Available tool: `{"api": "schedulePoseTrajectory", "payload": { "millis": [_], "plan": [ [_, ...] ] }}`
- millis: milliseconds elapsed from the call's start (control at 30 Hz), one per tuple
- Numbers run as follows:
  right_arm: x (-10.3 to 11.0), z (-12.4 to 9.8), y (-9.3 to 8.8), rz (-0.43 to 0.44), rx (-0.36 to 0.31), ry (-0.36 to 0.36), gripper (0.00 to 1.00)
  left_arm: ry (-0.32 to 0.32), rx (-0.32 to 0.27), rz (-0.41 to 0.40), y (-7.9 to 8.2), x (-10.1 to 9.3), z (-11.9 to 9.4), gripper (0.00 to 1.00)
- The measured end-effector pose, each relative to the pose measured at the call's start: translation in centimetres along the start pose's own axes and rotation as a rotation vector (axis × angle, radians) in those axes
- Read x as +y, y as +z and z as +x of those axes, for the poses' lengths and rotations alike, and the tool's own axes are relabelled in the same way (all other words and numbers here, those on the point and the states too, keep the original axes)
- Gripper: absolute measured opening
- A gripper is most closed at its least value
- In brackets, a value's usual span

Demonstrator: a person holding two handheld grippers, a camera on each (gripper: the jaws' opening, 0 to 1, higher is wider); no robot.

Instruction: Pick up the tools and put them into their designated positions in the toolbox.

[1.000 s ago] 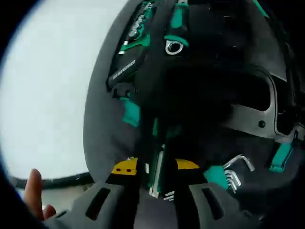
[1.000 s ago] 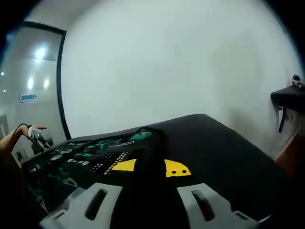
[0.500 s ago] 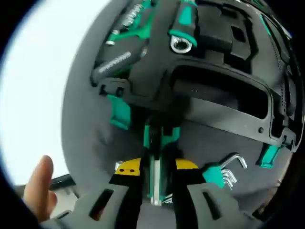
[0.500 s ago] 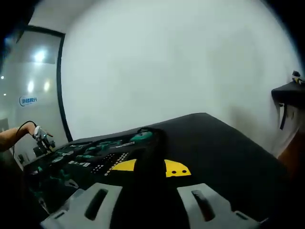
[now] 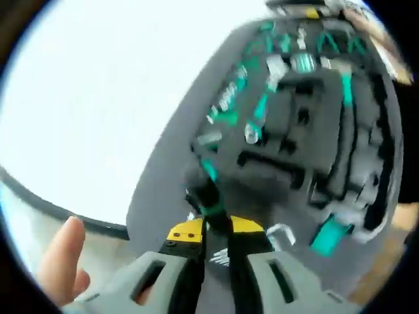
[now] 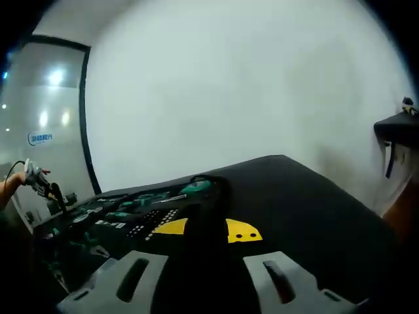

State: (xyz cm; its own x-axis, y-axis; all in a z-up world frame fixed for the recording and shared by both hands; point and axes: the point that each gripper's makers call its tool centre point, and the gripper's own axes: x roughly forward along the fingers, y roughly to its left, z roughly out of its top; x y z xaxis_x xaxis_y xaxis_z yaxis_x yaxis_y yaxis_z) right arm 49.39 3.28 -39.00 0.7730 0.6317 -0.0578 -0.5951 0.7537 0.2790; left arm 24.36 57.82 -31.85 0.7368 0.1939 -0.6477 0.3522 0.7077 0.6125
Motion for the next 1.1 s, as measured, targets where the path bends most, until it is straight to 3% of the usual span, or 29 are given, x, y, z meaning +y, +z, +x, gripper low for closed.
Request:
{"api": "schedulePoseTrajectory", "payload": {
  "millis": [100,133,167,200,267,367,500,567,667,733,800,900,967,1000,1067,1100],
  "plan": [
    [-0.1,-0.1,0.1,0.005,-0.005,0.002,0.18,0.015,-0.085,-0.061,1.5,0.0,-0.3,0.06],
    [0.0,-0.1,0.1,0.005,-0.006,0.002,0.18,0.003,-0.085,-0.059,1.6,-0.3,-0.3,0.00],
    [0.0,-0.1,0.2,0.006,-0.008,0.003,0.18,0.011,-0.115,-0.072,2.3,-0.3,-0.3,0.00],
    [-0.1,-0.1,0.2,0.007,-0.009,0.003,0.18,-0.028,-0.188,-0.100,3.7,-1.3,-0.6,0.00],
    [-0.1,0.0,0.2,0.009,-0.008,0.003,0.18,-0.089,-0.279,-0.043,5.8,-3.8,-0.9,0.00],
    [-0.1,0.0,0.1,0.003,-0.004,0.004,0.18,-0.055,-0.198,0.089,5.5,-5.0,-0.5,0.00],
    [-0.1,0.0,0.0,-0.001,-0.002,0.007,0.18,-0.033,-0.209,0.103,6.7,-5.1,-0.4,0.00],
    [-0.1,0.0,0.1,-0.001,-0.003,0.008,0.18,0.023,-0.146,0.195,6.0,-3.4,0.0,0.01],
    [-0.1,0.0,0.1,0.004,-0.007,0.011,0.18,0.067,-0.069,0.253,4.3,-1.4,0.4,0.08],
    [-0.1,-0.1,0.3,0.012,-0.013,0.013,0.18,0.082,0.049,0.358,1.5,-0.2,1.0,0.11],
    [-0.2,-0.1,0.3,0.017,-0.018,0.015,0.18,0.124,0.093,0.308,-0.4,0.8,1.9,0.12],
    [-0.2,-0.1,0.4,0.022,-0.023,0.015,0.18,0.097,0.100,0.267,-2.1,-0.2,3.1,0.13],
    [-0.2,-0.1,0.4,0.021,-0.021,0.015,0.18,0.111,0.114,0.434,-3.0,-0.1,4.0,0.14],
    [-0.2,-0.1,0.4,0.019,-0.020,0.016,0.18,0.082,0.113,0.607,-3.3,-0.8,4.5,0.14],
    [-0.2,-0.1,0.3,0.011,-0.015,0.017,0.18,-0.027,0.083,0.801,-4.2,-2.5,5.9,0.14],
    [-0.2,-0.1,0.2,0.008,-0.013,0.017,0.18,-0.066,0.108,0.849,-4.9,-2.9,6.4,0.14]
  ]
}}
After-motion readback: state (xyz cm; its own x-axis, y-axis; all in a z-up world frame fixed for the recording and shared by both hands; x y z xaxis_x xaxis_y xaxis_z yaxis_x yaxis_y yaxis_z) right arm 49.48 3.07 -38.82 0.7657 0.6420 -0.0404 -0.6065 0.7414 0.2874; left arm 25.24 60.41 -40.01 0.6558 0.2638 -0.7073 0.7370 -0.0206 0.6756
